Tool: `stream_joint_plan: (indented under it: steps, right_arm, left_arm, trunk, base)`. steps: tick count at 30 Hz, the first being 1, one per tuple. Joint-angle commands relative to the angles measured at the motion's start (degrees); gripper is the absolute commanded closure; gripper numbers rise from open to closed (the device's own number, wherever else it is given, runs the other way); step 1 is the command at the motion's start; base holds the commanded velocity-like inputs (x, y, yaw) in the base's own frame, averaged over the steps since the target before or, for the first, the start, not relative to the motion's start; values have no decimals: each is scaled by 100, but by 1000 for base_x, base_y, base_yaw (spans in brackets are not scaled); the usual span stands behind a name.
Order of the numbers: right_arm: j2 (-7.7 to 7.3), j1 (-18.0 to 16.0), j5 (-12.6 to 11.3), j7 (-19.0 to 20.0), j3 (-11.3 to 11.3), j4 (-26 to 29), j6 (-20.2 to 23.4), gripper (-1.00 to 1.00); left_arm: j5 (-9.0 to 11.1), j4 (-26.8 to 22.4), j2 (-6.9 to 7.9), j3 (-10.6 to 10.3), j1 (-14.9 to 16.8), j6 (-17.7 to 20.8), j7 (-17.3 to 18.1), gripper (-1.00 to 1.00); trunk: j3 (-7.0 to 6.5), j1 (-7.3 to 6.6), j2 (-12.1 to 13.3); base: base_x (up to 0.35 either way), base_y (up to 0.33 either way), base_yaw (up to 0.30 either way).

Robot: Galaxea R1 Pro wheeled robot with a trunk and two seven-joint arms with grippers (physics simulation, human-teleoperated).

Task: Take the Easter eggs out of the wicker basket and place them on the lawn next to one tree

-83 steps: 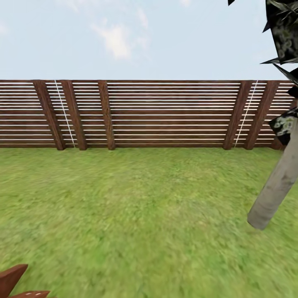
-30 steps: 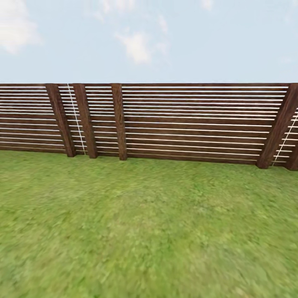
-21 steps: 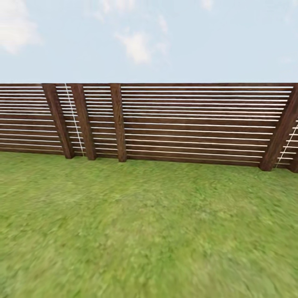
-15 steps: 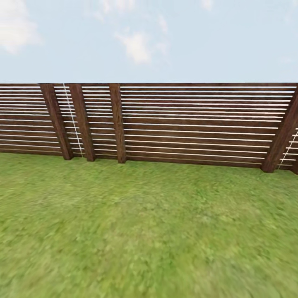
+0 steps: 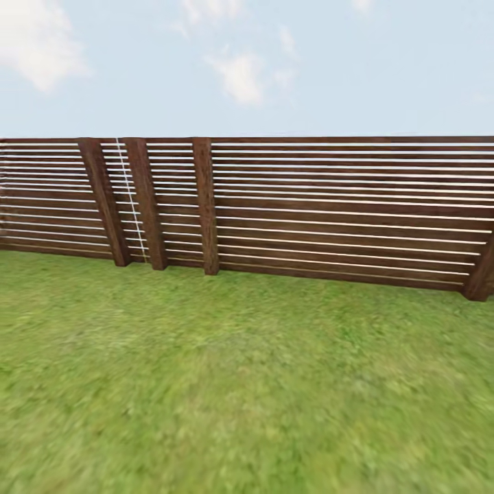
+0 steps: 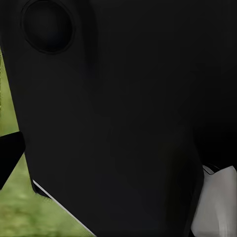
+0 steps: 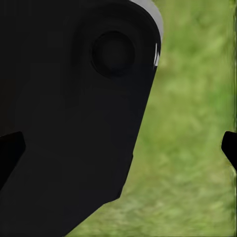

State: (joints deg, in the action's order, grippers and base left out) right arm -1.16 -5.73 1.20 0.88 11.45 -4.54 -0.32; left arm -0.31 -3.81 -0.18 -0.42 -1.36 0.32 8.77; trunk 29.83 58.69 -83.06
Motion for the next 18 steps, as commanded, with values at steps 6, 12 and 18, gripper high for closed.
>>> stream_joint_plan:
  steps: [6,12,18]
  right_arm:
    - [43,-7,5,4,16,-12,-3,-100]
    - [61,-7,4,1,15,-12,-3,-100]
    - [63,-7,3,0,15,-15,-3,-100]
  left_arm:
    - [-4,-14,0,-3,-5,3,11,-100]
    - [-4,-14,0,-2,-5,3,11,-100]
    - [-4,-14,0,-2,-5,3,11,-100]
  trunk:
    - [4,3,-2]
    - [4,3,-2]
    - [4,3,-2]
  base:
    - [335,0,267]
    - [335,0,279]
    - [335,0,280]
